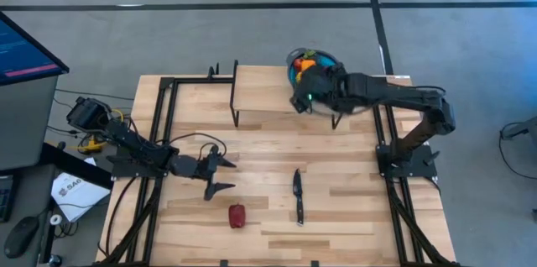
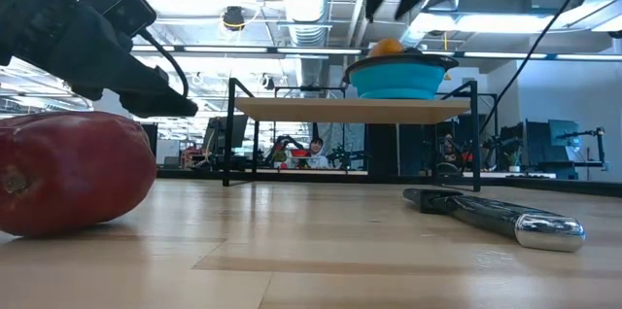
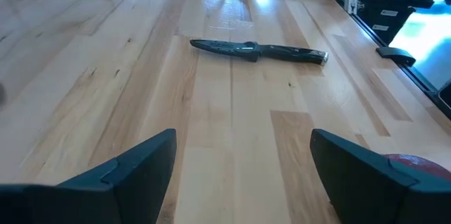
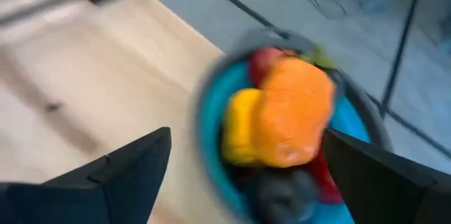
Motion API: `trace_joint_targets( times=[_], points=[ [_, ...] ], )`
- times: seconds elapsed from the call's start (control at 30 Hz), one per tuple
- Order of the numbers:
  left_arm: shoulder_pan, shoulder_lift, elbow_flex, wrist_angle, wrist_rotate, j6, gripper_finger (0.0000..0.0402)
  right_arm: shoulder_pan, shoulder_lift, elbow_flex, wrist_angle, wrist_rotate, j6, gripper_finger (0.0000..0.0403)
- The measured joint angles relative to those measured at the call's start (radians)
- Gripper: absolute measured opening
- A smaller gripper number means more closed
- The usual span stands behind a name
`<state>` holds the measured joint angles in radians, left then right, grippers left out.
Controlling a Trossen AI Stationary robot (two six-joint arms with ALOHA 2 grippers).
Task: Pick & Place Fruit
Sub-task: Put the apple into the blue strainer bowl on the shelf
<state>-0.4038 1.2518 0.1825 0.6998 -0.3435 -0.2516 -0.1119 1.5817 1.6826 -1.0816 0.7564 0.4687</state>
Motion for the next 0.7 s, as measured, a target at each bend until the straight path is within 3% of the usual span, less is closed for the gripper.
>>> trace_joint_targets(
  times=[0.27,0.5,0.6,0.7],
  points=[
    [-0.047,0.0,0.0,-0.001,0.0,-0.022,0.0319,0.379,0.023,-0.07,0.068,0.087,0.073,0.0337],
    [-0.146,0.0,0.0,-0.002,0.0,-0.033,0.0319,0.608,0.162,-0.169,0.336,0.073,0.067,0.0322],
    [-0.217,0.0,0.001,-0.002,0.0,-0.077,0.0319,0.645,0.275,-0.173,0.527,0.002,-0.029,0.032],
    [-0.298,0.0,0.002,-0.016,-0.017,-0.162,0.0319,0.644,0.388,-0.172,0.769,-0.153,-0.121,0.032]
  ],
)
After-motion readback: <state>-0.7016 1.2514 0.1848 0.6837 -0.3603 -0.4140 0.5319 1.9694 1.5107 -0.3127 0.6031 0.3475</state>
